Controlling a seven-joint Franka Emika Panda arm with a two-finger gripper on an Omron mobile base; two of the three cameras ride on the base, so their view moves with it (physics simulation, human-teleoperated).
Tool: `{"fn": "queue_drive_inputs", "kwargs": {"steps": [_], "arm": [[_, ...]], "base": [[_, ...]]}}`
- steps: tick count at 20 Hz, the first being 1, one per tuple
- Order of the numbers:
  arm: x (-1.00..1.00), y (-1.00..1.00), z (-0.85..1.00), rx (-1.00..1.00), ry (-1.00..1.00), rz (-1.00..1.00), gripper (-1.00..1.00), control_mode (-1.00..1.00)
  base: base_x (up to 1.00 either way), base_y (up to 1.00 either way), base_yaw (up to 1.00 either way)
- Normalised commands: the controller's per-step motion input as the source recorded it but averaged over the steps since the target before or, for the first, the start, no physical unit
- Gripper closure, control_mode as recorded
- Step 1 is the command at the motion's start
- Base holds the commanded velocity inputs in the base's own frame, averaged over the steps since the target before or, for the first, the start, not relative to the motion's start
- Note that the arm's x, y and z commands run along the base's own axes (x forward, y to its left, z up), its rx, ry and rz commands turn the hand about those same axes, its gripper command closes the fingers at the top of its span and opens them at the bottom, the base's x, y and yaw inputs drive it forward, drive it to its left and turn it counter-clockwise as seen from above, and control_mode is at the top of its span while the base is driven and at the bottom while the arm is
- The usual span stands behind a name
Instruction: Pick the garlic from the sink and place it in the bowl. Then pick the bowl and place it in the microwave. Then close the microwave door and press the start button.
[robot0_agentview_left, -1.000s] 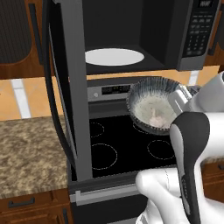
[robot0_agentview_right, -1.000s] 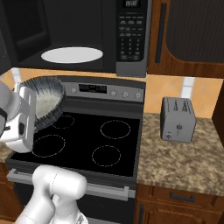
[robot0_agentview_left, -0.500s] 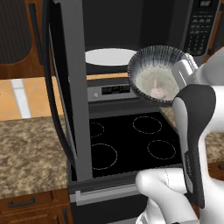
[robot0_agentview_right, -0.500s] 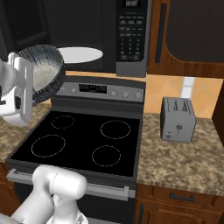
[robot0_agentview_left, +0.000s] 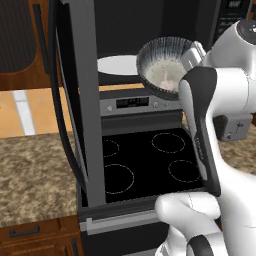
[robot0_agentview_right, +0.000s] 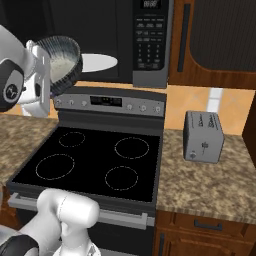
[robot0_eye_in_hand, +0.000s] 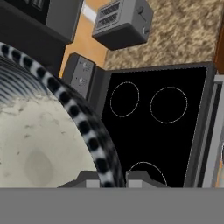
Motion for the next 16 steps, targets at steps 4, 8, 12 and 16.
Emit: {"fn": "queue_drive_inputs", "kwargs": {"steps": [4,8,12,16], "arm": [[0.75,0.09,0.09,0.0,0.01,0.02,1.0,-1.0],[0.75,0.1,0.26,0.0,0.03,0.03,1.0,-1.0],[0.7,0.11,0.11,0.0,0.03,0.0,1.0,-1.0],[0.73,0.12,0.0,0.0,0.06,0.0,1.0,-1.0]], "base": [[0.0,0.0,0.0],[0.0,0.0,0.0],[0.0,0.0,0.0],[0.0,0.0,0.0]]}}
